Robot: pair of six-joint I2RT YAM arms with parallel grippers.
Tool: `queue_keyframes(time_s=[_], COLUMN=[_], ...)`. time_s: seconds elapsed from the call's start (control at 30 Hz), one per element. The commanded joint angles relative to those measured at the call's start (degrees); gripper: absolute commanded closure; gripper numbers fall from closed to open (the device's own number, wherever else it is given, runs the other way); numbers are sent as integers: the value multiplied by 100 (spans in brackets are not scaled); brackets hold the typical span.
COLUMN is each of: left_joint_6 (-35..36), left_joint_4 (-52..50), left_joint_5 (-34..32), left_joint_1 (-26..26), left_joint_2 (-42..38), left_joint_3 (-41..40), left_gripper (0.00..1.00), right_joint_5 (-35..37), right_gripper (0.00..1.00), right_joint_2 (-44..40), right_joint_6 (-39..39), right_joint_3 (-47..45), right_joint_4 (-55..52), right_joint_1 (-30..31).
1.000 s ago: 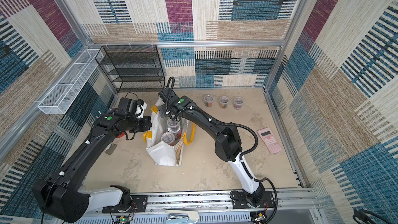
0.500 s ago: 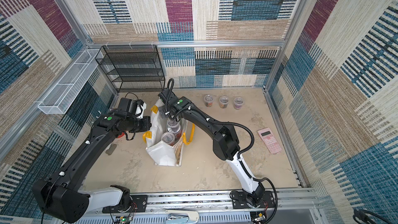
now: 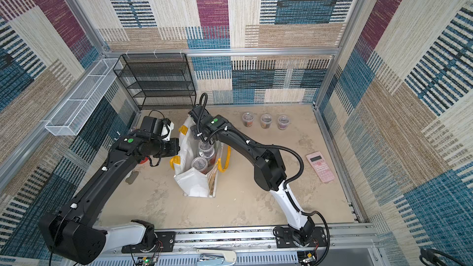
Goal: Take out the seed jars from the canvas bag
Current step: Pick up the seed jar from the canvas bag, then place the seed jar at the center of the board.
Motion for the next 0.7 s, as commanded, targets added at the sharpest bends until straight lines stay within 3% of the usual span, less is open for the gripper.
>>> queue_keyframes(time_s=[0.0, 0.33, 0.67], left_joint_6=[120, 106, 96], left_joint_4=[-43, -7, 25], left_joint_5=[-15, 30, 48], left_joint_1=[3, 3, 3], left_joint_2=[9, 36, 53], left_joint_3=[-9, -9, -9], left_gripper=[100, 100, 100], right_joint_5=[266, 399, 372], right_gripper=[50, 53, 54], right_joint_2=[-216, -331, -1028], right_joint_6=[-33, -199, -234], right_joint_3=[132, 863, 1190], right_joint_4=[242, -27, -270], right_joint_1=[-7, 28, 101])
